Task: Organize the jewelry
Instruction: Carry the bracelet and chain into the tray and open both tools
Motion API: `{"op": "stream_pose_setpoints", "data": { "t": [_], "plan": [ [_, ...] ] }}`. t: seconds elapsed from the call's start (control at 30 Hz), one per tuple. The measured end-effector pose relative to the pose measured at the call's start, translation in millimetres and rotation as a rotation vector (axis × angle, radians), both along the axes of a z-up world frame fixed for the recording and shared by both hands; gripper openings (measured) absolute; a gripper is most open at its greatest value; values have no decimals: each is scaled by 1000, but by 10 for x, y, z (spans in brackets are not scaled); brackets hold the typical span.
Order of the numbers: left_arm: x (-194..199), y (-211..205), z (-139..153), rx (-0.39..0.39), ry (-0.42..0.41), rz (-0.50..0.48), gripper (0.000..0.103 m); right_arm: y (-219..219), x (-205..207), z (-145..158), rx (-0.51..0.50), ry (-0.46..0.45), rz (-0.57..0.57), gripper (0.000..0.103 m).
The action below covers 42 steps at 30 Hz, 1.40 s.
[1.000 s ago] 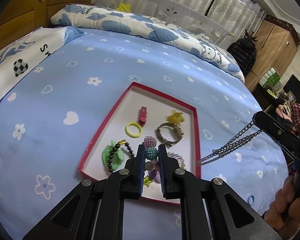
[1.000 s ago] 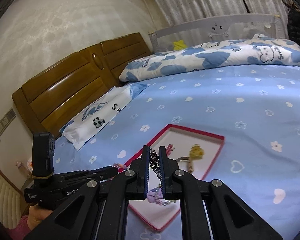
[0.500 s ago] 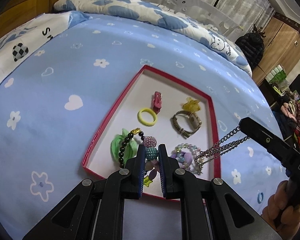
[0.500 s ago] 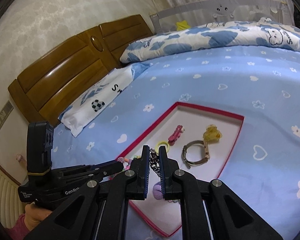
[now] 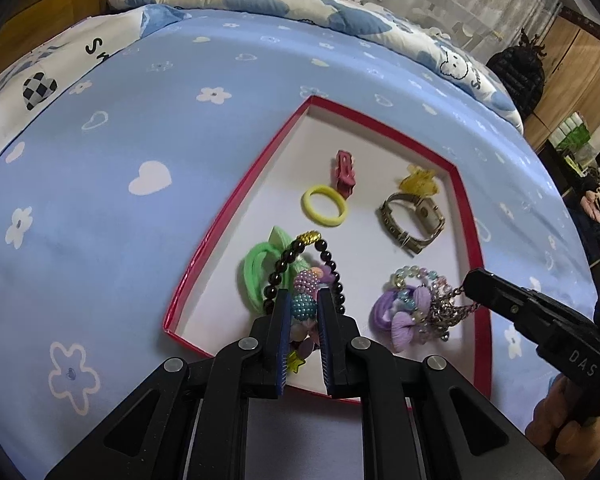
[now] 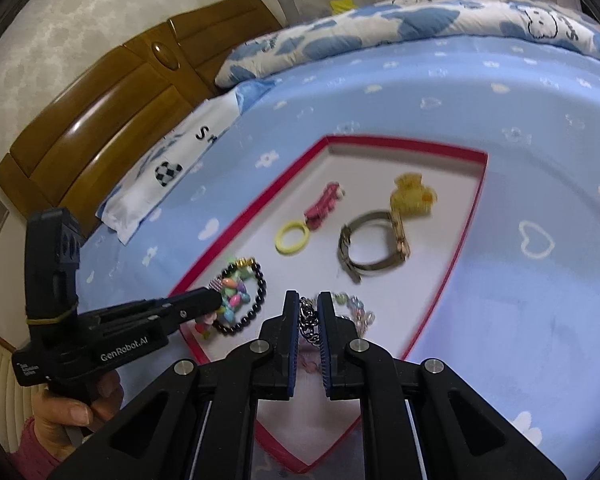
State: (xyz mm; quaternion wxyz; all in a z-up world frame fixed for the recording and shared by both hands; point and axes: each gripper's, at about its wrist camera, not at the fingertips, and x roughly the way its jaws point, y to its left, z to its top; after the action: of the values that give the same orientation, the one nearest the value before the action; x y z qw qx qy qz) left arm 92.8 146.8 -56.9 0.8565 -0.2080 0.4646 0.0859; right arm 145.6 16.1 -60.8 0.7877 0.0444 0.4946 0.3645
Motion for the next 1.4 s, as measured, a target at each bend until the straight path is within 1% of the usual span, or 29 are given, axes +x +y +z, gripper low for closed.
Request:
{"op": "stream_pose_setpoints", "data": {
  "t": [0.4,0.47,0.53,0.67,0.9,0.97,1.03,1.1,1.2,1.23,1.4],
  "plan": [
    [6,-1,-17,2,6,2,12,52,4,-210,-50,46,12,9],
    [5,1,-16,1,8,3,14,59,6,-218,-52,47,12,9],
    [6,8,-17,0,10,2,14,61,9,-222,-51,51,13,13],
    [8,7,-20,1,13,4,17,52,19,-225,-46,57,11,13],
    [-1,-6,-14,2,15,9,18,16,26,-208,-31,68,4,15],
    [-14,-8,4,3,13,10,19,4,25,-193,-26,69,5,18],
    [-30,-13,30,3,8,13,21,-8,15,-158,-18,62,6,22],
    [-46,-17,61,2,0,13,23,-18,4,-115,-9,55,4,24],
    [-77,-34,107,5,-11,11,30,-44,-3,-41,7,40,-2,32],
    [-89,-42,121,7,-15,11,30,-56,-8,-13,12,33,-5,34],
    [-142,-64,166,8,-22,8,31,-105,-36,116,36,3,-20,36]
  ]
}}
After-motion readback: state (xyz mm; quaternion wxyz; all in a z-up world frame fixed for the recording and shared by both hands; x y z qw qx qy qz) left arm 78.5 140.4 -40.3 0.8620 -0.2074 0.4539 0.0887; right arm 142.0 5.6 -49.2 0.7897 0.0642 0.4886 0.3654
